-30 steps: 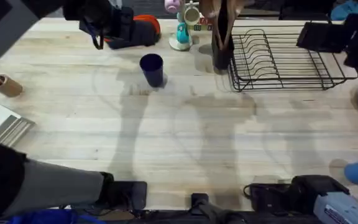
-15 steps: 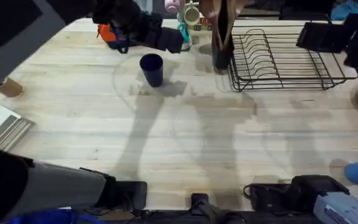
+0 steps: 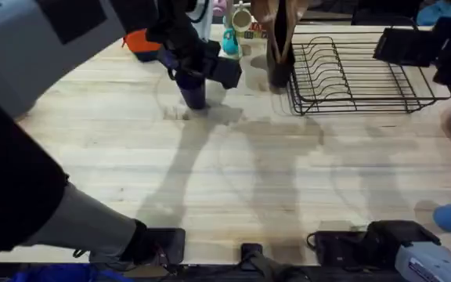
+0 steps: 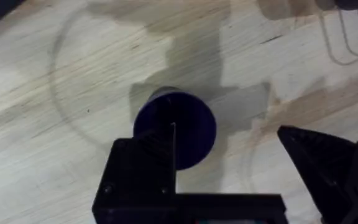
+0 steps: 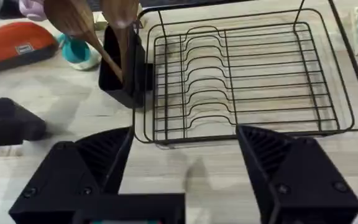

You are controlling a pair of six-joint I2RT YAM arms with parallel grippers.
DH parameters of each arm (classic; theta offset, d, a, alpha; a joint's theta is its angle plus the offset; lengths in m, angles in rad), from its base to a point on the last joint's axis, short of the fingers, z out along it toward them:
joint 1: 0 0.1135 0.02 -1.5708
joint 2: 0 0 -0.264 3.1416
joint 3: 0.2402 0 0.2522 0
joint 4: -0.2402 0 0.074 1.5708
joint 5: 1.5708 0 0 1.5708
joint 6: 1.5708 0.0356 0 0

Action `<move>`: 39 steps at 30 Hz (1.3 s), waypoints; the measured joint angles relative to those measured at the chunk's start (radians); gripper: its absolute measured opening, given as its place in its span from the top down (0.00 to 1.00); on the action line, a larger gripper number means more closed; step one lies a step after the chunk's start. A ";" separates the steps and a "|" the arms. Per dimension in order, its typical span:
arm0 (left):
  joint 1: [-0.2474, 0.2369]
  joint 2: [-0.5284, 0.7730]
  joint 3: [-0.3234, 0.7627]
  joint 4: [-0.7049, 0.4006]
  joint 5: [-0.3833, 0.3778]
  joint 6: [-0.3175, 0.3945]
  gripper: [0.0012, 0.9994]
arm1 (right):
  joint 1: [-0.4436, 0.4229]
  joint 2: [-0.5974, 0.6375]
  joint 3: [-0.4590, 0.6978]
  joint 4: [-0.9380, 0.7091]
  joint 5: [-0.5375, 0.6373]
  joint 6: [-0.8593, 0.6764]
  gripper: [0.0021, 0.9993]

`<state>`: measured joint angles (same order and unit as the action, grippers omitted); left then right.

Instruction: Pick up the cup on the table and put them onto the rack.

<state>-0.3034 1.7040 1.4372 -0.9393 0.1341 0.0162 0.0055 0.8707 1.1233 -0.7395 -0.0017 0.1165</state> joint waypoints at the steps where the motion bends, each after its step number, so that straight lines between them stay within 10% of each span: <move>1: -0.003 0.005 0.000 0.000 0.000 -0.002 0.01 | 0.000 0.000 0.000 0.000 0.000 0.000 0.00; 18: -0.008 0.083 0.000 0.004 0.000 -0.010 0.03 | 0.000 0.000 0.000 0.000 0.000 0.007 0.00; 25: -0.008 0.084 0.000 0.004 -0.001 -0.013 0.38 | 0.000 0.000 0.000 0.000 0.000 0.007 0.00; 31: -0.008 0.084 0.000 0.004 -0.006 -0.015 0.91 | 0.000 0.000 0.000 0.000 -0.006 0.007 0.00; 39: -0.008 0.082 0.016 -0.025 -0.026 -0.013 0.96 | 0.000 0.000 0.000 0.000 -0.015 0.008 0.00</move>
<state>-0.3119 1.7863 1.4536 -0.9647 0.1081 0.0032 0.0055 0.8707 1.1233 -0.7395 -0.0170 0.1242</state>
